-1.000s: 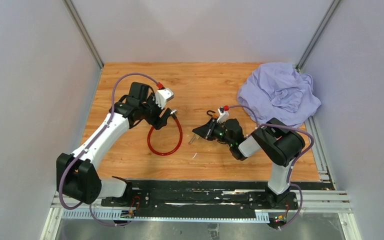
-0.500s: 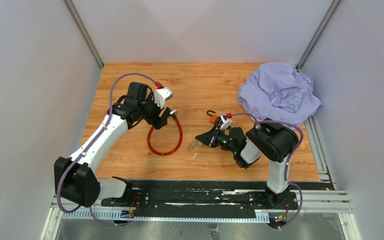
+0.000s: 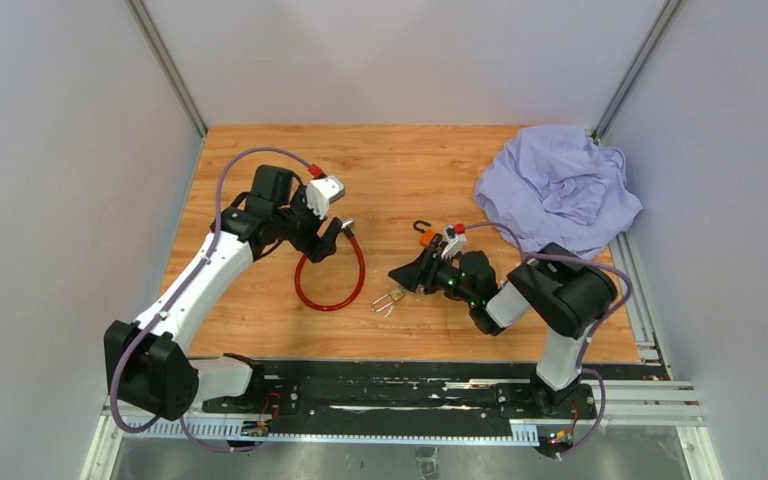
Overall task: Unlock with the key
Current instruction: Place the lock at the center of the board.
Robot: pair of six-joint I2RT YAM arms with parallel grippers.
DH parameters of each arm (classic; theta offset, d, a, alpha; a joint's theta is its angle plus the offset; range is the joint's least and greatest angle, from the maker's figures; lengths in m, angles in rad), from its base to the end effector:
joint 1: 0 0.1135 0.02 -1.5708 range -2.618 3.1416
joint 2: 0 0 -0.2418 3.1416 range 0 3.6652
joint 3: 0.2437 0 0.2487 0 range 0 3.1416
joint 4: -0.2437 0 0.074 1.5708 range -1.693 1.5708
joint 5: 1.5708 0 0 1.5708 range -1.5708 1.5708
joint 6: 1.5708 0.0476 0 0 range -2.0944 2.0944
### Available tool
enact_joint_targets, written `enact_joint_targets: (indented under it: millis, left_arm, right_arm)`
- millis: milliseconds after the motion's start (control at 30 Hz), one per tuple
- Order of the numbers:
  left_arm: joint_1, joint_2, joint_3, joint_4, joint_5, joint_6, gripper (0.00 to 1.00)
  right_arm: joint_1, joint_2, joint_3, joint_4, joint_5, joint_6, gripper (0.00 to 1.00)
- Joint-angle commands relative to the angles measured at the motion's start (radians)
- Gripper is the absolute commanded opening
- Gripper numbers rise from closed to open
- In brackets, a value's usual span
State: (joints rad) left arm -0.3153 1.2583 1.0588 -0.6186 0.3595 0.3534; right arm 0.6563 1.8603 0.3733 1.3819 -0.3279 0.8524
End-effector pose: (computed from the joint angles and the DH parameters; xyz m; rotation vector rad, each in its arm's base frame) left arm 0.2564 -0.1013 0.2680 0.9320 2.1678 -0.4099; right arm 0.2184 0.1875 0.0973 -0.0934 1.8750 1.3684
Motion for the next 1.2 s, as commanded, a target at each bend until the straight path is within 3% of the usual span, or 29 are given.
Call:
enact_joint_targets:
  millis: [0, 200, 300, 367, 533, 667, 800, 900, 1167]
  left_arm:
    - [0.009, -0.03, 0.028, -0.034, 0.039, 0.012, 0.8]
    - [0.009, -0.04, 0.056, -0.065, 0.078, 0.026, 0.81]
    - [0.009, -0.034, 0.068, -0.093, 0.088, 0.049, 0.81]
    - [0.009, -0.031, 0.071, -0.105, 0.09, 0.061, 0.81]
    - [0.009, -0.028, 0.069, -0.139, 0.095, 0.098, 0.81]
    - [0.01, -0.003, 0.081, -0.161, 0.059, 0.119, 0.85]
    - [0.019, 0.019, 0.105, -0.168, 0.031, 0.107, 0.88]
    - [0.033, 0.015, 0.112, -0.16, 0.02, 0.098, 0.9]
    - [0.088, -0.017, 0.108, -0.099, -0.078, 0.078, 0.99]
  right_arm:
    - [0.014, -0.173, 0.009, -0.235, 0.078, -0.141, 0.68]
    - [0.023, -0.407, 0.086, -0.615, 0.141, -0.29, 0.69]
    - [0.05, -0.465, 0.174, -0.846, 0.14, -0.363, 0.54]
    - [0.076, -0.488, 0.196, -0.943, 0.159, -0.391, 0.53]
    - [0.081, -0.617, 0.238, -1.241, 0.319, -0.418, 0.7]
    - [0.059, -0.682, 0.276, -1.441, 0.482, -0.422, 0.72]
    - [0.03, -0.709, 0.263, -1.524, 0.613, -0.413, 0.74]
    - [-0.028, -0.695, 0.247, -1.559, 0.606, -0.364, 0.76]
    - [-0.056, -0.569, 0.282, -1.583, 0.627, -0.278, 0.59]
